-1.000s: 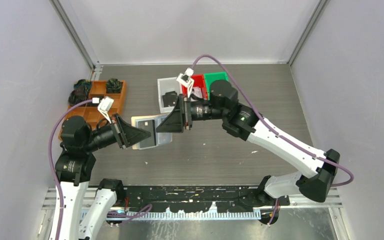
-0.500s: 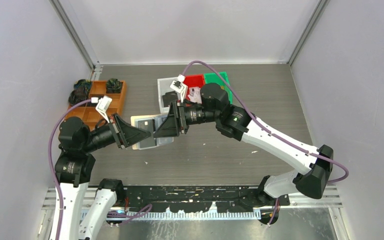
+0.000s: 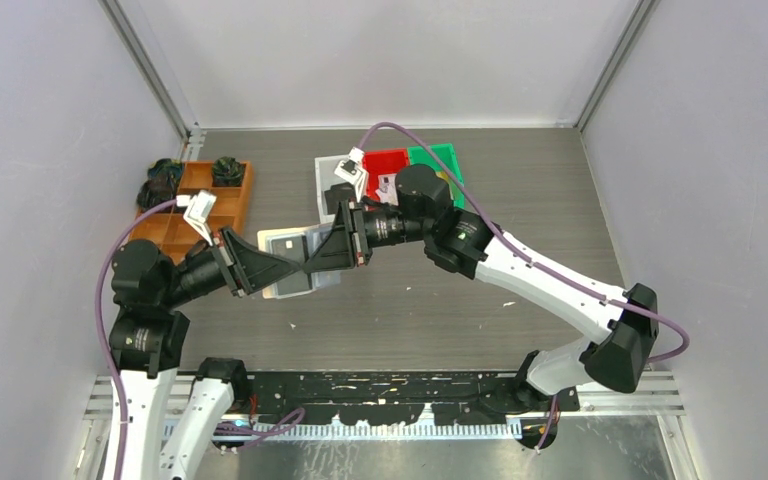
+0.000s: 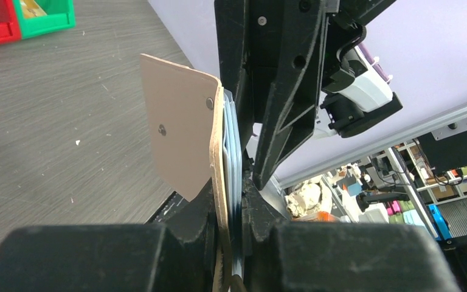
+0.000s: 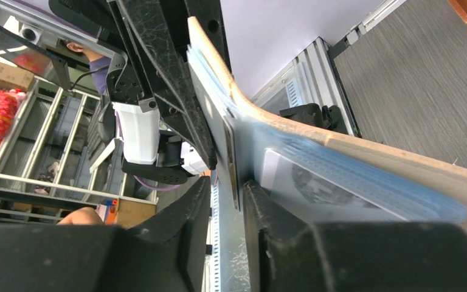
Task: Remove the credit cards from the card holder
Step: Remove the credit card from the card holder.
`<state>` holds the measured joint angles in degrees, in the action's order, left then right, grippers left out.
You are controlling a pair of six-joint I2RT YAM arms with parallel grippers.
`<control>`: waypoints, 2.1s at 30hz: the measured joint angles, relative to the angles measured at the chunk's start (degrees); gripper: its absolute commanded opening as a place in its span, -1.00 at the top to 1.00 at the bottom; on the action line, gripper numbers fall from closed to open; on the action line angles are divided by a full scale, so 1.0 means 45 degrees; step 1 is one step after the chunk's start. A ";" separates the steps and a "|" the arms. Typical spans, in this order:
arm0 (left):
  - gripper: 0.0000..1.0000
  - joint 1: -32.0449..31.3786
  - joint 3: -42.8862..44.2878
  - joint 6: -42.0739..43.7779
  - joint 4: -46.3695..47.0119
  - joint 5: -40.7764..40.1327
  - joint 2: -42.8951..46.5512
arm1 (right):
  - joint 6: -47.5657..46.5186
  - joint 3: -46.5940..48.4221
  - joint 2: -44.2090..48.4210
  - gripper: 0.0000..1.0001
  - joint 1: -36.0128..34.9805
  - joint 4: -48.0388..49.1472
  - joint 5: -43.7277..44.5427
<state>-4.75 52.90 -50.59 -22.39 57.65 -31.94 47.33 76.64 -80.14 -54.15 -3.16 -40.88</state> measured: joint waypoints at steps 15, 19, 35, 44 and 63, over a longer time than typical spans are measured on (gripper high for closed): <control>0.47 0.0039 -0.0107 -0.0393 0.0578 -0.0034 0.0282 | 0.0792 -0.0078 -0.0296 0.59 0.0010 0.0481 -0.0136; 0.47 0.0015 -0.0126 -0.0068 0.0204 -0.0500 0.0359 | 0.0792 -0.0107 -0.0398 0.77 -0.0078 0.0491 0.0146; 0.61 -0.0024 -0.0151 -0.0301 -0.0238 -0.0767 0.0432 | 0.0811 -0.1069 -0.0058 0.99 -0.0185 0.1802 0.0228; 0.85 -0.0029 -0.0151 -0.0714 -0.0010 -0.0316 0.0282 | 0.0928 -0.1987 0.0544 0.99 -0.0194 0.2642 0.0379; 0.73 -0.0112 -0.0151 -0.0748 0.0155 -0.0131 0.0233 | 0.1185 -0.2735 0.1035 0.65 -0.0194 0.3483 0.0593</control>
<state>-5.26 52.23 -53.95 -21.69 57.06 -30.89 52.66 64.34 -75.48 -55.02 12.51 -38.22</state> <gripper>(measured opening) 0.151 0.028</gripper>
